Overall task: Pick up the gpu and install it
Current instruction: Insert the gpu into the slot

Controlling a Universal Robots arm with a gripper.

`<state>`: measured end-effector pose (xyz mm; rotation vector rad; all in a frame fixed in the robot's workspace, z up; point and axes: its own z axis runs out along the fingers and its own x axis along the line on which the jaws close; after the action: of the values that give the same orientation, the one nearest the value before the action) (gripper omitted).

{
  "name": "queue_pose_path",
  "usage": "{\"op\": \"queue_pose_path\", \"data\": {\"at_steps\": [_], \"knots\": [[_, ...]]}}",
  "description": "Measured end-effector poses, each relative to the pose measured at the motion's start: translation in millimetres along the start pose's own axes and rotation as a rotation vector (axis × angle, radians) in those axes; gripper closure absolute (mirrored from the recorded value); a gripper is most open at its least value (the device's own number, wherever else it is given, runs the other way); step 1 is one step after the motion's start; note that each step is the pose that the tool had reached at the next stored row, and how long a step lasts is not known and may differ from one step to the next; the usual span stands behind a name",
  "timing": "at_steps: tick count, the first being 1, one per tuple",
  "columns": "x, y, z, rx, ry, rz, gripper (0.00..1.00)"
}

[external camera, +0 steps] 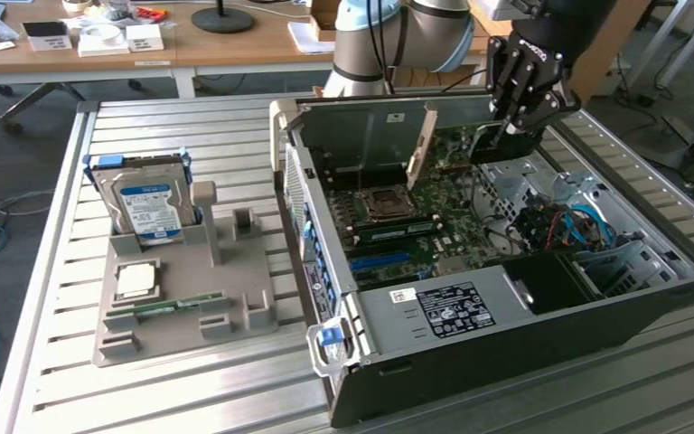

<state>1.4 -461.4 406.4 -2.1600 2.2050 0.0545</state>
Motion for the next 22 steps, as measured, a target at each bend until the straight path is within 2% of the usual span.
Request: {"op": "queue_pose_path", "data": {"at_steps": [22], "knots": [[0.4,1.6,6.2,0.0000,-0.0001,0.000,0.73]]}}
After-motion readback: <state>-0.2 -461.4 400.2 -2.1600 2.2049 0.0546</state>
